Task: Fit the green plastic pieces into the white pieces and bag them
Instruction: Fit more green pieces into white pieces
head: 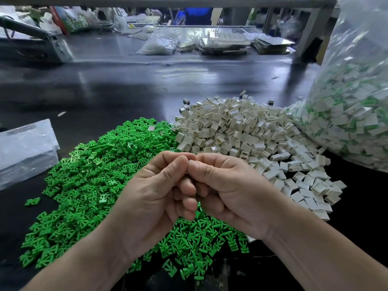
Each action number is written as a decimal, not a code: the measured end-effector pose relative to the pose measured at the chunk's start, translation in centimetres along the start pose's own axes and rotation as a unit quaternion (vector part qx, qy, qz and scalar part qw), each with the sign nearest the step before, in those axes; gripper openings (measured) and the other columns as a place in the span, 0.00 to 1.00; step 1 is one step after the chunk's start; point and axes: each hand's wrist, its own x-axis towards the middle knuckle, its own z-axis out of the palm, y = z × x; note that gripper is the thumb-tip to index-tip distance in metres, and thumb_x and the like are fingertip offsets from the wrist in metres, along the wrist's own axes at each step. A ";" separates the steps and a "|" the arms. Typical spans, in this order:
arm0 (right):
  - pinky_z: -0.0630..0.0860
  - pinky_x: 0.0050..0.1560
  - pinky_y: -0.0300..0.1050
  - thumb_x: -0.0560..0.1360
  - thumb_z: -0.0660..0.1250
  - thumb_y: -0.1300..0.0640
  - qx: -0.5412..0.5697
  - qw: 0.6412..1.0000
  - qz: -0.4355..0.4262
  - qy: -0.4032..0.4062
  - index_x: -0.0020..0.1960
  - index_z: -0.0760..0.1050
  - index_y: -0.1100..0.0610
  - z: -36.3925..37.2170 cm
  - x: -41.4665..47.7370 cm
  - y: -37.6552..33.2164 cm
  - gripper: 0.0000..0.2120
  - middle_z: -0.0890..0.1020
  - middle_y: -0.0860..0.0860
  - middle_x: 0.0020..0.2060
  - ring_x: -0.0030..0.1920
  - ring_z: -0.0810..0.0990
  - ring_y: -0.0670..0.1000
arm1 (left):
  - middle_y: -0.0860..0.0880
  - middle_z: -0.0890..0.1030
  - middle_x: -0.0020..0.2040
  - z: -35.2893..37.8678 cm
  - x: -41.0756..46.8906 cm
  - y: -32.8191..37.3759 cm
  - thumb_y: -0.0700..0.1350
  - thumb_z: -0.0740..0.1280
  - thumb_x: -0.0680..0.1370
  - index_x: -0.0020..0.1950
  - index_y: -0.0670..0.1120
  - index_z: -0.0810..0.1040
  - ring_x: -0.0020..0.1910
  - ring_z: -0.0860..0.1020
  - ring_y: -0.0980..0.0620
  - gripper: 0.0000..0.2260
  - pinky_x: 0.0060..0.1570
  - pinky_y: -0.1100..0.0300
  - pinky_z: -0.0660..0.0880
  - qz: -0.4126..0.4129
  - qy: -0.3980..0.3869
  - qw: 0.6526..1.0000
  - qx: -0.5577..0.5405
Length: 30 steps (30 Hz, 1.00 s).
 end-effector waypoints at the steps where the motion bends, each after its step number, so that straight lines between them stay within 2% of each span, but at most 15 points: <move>1: 0.59 0.18 0.33 0.80 0.67 0.53 0.006 1.000 -0.001 -0.002 0.46 0.76 0.59 0.0 0.1 0.0 0.09 0.71 0.54 0.32 0.21 0.65 0.45 | 0.46 0.78 0.28 0.0 0.0 -0.1 0.44 0.66 0.74 0.46 0.47 0.83 0.22 0.77 0.52 0.06 0.21 0.62 0.74 0.006 -0.002 1.000 -0.002; 5: 0.59 0.17 0.33 0.80 0.64 0.51 0.024 0.999 -0.012 -0.021 0.39 0.74 0.58 -0.1 0.2 -0.3 0.14 0.70 0.55 0.28 0.20 0.65 0.45 | 0.43 0.81 0.33 -0.3 0.1 0.4 0.42 0.67 0.76 0.53 0.44 0.82 0.27 0.81 0.49 0.08 0.25 0.60 0.77 0.042 -0.038 0.998 0.033; 8: 0.58 0.17 0.33 0.78 0.64 0.52 0.021 0.999 -0.020 -0.019 0.38 0.73 0.59 -0.3 0.2 -0.4 0.14 0.70 0.57 0.30 0.20 0.63 0.46 | 0.39 0.81 0.34 -0.8 0.1 0.8 0.42 0.68 0.74 0.52 0.45 0.80 0.28 0.81 0.43 0.08 0.26 0.57 0.78 0.094 -0.022 0.985 0.143; 10: 0.58 0.18 0.32 0.76 0.66 0.53 0.028 0.999 -0.015 -0.007 0.39 0.73 0.59 -0.4 0.2 -0.5 0.10 0.70 0.57 0.32 0.20 0.63 0.46 | 0.40 0.81 0.34 -1.0 -0.2 0.9 0.41 0.66 0.75 0.50 0.48 0.79 0.29 0.81 0.42 0.06 0.27 0.56 0.78 0.155 -0.004 0.950 0.271; 13: 0.58 0.19 0.32 0.75 0.67 0.54 0.024 1.000 -0.004 -0.012 0.42 0.75 0.57 -0.2 0.1 -0.5 0.07 0.72 0.53 0.30 0.19 0.63 0.45 | 0.45 0.83 0.37 -1.0 -0.6 1.1 0.41 0.68 0.74 0.48 0.53 0.78 0.32 0.82 0.50 0.07 0.31 0.61 0.78 0.221 0.034 0.879 0.422; 16: 0.58 0.19 0.31 0.77 0.67 0.55 0.013 1.000 0.002 -0.013 0.41 0.76 0.56 -0.1 0.0 -0.5 0.07 0.73 0.52 0.29 0.19 0.64 0.44 | 0.52 0.82 0.36 -1.1 -0.8 1.2 0.47 0.69 0.72 0.47 0.55 0.77 0.32 0.81 0.54 0.05 0.31 0.67 0.75 0.275 0.080 0.787 0.546; 18: 0.59 0.18 0.31 0.75 0.67 0.55 0.012 1.000 0.006 -0.017 0.40 0.76 0.55 0.1 -0.1 -0.6 0.07 0.73 0.52 0.29 0.19 0.64 0.44 | 0.53 0.81 0.36 -1.1 -0.9 1.3 0.51 0.67 0.71 0.46 0.54 0.77 0.33 0.80 0.54 0.05 0.31 0.69 0.73 0.295 0.087 0.755 0.579; 20: 0.59 0.18 0.31 0.74 0.66 0.55 0.012 1.000 0.011 -0.018 0.37 0.76 0.54 0.3 -0.1 -0.6 0.07 0.73 0.52 0.29 0.19 0.65 0.45 | 0.54 0.81 0.36 -1.1 -0.9 1.3 0.50 0.66 0.71 0.45 0.53 0.76 0.33 0.80 0.55 0.05 0.32 0.72 0.71 0.311 0.087 0.742 0.588; 23: 0.60 0.18 0.33 0.72 0.64 0.56 0.041 0.999 0.012 -0.016 0.36 0.73 0.55 -0.2 0.0 -0.8 0.06 0.73 0.53 0.28 0.19 0.67 0.45 | 0.57 0.81 0.40 -1.4 -0.6 1.3 0.51 0.64 0.74 0.48 0.54 0.76 0.38 0.80 0.58 0.05 0.35 0.73 0.72 0.315 0.097 0.739 0.588; 25: 0.64 0.17 0.33 0.69 0.65 0.59 0.131 0.991 -0.010 -0.016 0.40 0.70 0.56 -1.0 0.1 -1.2 0.04 0.76 0.54 0.32 0.22 0.71 0.46 | 0.61 0.81 0.48 -2.3 -0.1 1.5 0.54 0.64 0.75 0.57 0.56 0.76 0.45 0.80 0.62 0.11 0.39 0.74 0.73 0.292 0.126 0.726 0.610; 26: 0.65 0.17 0.33 0.67 0.68 0.60 0.177 0.984 -0.026 -0.015 0.42 0.70 0.56 -1.4 0.2 -1.5 0.08 0.77 0.55 0.35 0.24 0.72 0.46 | 0.62 0.80 0.55 -2.8 0.2 1.5 0.55 0.63 0.76 0.63 0.58 0.74 0.50 0.78 0.65 0.16 0.44 0.74 0.73 0.272 0.132 0.700 0.646; 27: 0.66 0.17 0.33 0.64 0.71 0.61 0.211 0.977 -0.037 -0.009 0.44 0.70 0.57 -1.8 0.2 -1.7 0.12 0.78 0.55 0.37 0.25 0.73 0.47 | 0.63 0.76 0.62 -3.3 0.6 1.4 0.56 0.62 0.78 0.70 0.58 0.70 0.58 0.75 0.66 0.20 0.54 0.70 0.72 0.243 0.126 0.666 0.694; 28: 0.66 0.17 0.33 0.62 0.73 0.60 0.226 0.973 -0.041 0.000 0.45 0.71 0.57 -2.0 0.3 -1.8 0.15 0.77 0.55 0.38 0.25 0.73 0.47 | 0.60 0.71 0.69 -3.8 1.0 1.2 0.56 0.61 0.80 0.75 0.59 0.65 0.65 0.70 0.62 0.22 0.63 0.63 0.66 0.207 0.115 0.628 0.741; 30: 0.65 0.16 0.33 0.64 0.73 0.59 0.214 0.976 -0.036 0.017 0.47 0.73 0.57 -2.3 0.4 -1.8 0.14 0.77 0.53 0.37 0.25 0.73 0.46 | 0.56 0.66 0.74 -4.2 1.6 0.6 0.57 0.58 0.81 0.77 0.59 0.60 0.72 0.63 0.55 0.23 0.67 0.58 0.58 0.147 0.089 0.573 0.801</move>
